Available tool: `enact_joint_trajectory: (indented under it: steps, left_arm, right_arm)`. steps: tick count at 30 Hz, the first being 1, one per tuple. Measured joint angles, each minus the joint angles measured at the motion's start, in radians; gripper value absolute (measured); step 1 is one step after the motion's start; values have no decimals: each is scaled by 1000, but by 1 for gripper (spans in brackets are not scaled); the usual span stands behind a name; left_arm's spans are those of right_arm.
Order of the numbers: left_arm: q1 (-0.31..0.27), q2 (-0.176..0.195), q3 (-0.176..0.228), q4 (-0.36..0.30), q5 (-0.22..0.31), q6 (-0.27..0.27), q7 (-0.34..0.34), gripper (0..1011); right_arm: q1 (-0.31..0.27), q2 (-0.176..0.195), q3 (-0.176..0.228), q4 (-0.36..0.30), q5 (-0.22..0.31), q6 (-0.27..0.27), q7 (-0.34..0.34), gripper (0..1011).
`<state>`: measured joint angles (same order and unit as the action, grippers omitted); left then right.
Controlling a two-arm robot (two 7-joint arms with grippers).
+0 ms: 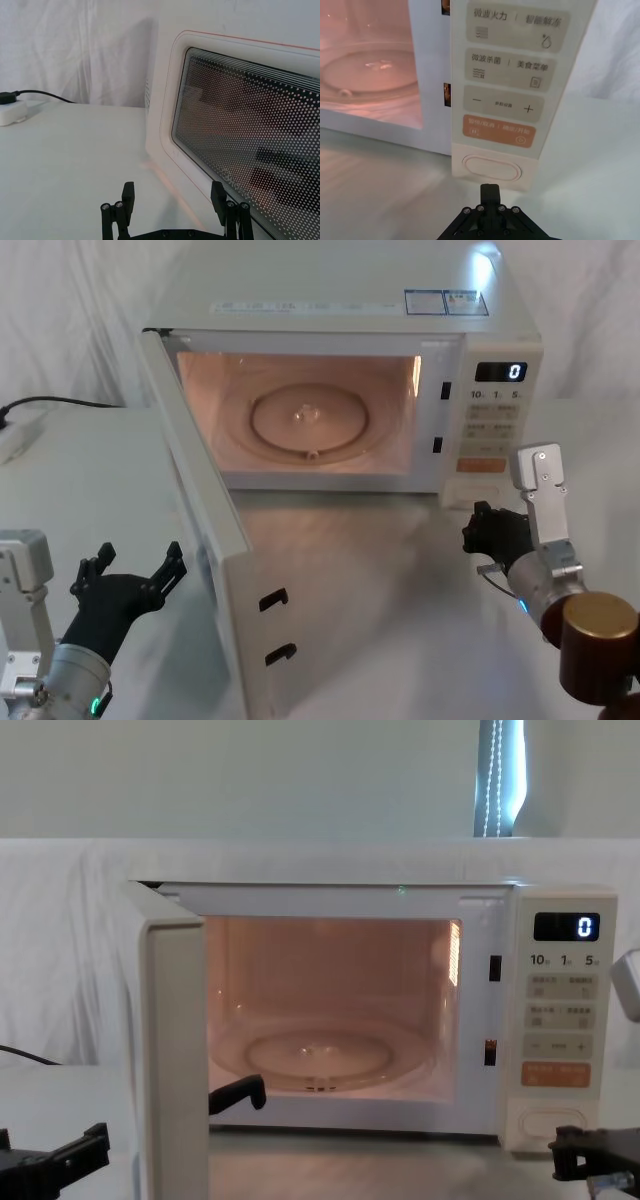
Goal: Press the button to open the microwave door with one hand; close the microwave door with the other hand.
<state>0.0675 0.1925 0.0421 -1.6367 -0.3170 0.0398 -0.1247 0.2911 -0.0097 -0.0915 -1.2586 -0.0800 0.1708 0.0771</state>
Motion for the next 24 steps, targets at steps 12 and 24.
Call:
enact_joint_trajectory:
  steps: [12,24]
  left_arm:
    - [0,0,0,0,0,0,0,1001]
    - [0,0,0,0,0,0,0,1001]
  right_arm:
    - [-111,30,13,-173,33,31,23,0]
    - [-182,78,70,-263,97,1,47,0]
